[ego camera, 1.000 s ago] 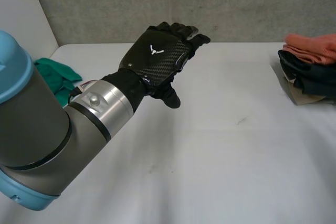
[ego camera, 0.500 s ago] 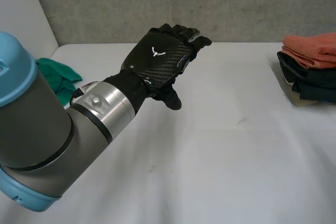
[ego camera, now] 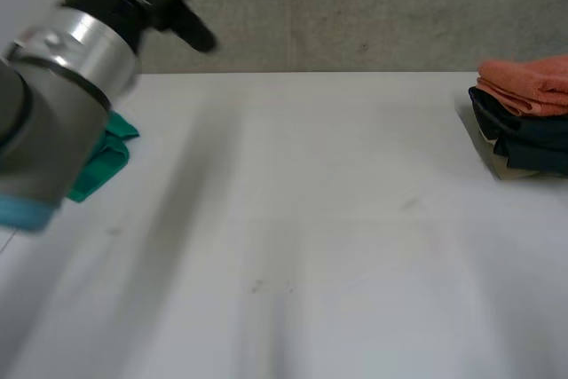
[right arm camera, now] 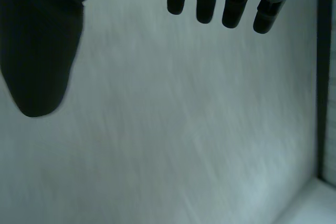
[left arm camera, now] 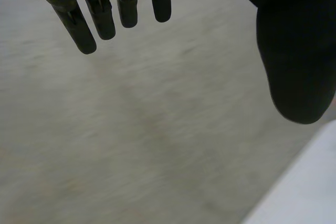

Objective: Fold the laundry.

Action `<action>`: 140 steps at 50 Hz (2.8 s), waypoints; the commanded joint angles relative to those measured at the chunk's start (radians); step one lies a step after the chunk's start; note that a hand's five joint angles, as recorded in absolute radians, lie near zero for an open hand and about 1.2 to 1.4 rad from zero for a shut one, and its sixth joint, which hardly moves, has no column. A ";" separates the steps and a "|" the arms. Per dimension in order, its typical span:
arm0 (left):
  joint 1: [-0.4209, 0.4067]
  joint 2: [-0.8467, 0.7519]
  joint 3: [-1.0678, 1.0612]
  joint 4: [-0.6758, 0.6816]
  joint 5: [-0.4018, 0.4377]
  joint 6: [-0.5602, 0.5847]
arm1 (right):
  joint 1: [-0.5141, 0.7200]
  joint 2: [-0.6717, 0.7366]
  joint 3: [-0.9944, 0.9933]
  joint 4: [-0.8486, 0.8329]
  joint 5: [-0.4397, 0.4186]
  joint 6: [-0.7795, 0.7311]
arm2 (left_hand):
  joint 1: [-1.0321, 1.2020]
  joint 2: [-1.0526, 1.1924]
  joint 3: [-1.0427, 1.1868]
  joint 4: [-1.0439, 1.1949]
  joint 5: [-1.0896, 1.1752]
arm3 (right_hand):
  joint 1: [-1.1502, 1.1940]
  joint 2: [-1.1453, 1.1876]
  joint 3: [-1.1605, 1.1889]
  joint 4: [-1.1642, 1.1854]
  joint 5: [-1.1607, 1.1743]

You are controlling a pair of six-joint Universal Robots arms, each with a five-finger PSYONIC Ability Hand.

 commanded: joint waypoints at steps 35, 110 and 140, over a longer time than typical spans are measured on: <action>0.578 -1.059 0.640 0.032 0.304 0.298 | 0.638 0.008 0.603 0.273 -0.317 -0.093 | 0.579 0.565 0.560 0.567 0.548 | -0.061 -0.038 -0.042 -0.044 -0.046; 0.123 -0.364 -0.263 0.018 0.126 0.130 | 0.575 -0.104 0.466 0.721 -0.167 -0.146 | 0.072 0.058 0.053 0.060 0.042 | -0.061 -0.038 -0.042 -0.044 -0.046; 0.040 -0.597 -0.078 -0.011 0.110 0.233 | 0.811 0.581 -0.279 0.562 -0.306 -0.066 | 0.609 0.595 0.590 0.597 0.579 | -0.061 -0.038 -0.042 -0.044 -0.046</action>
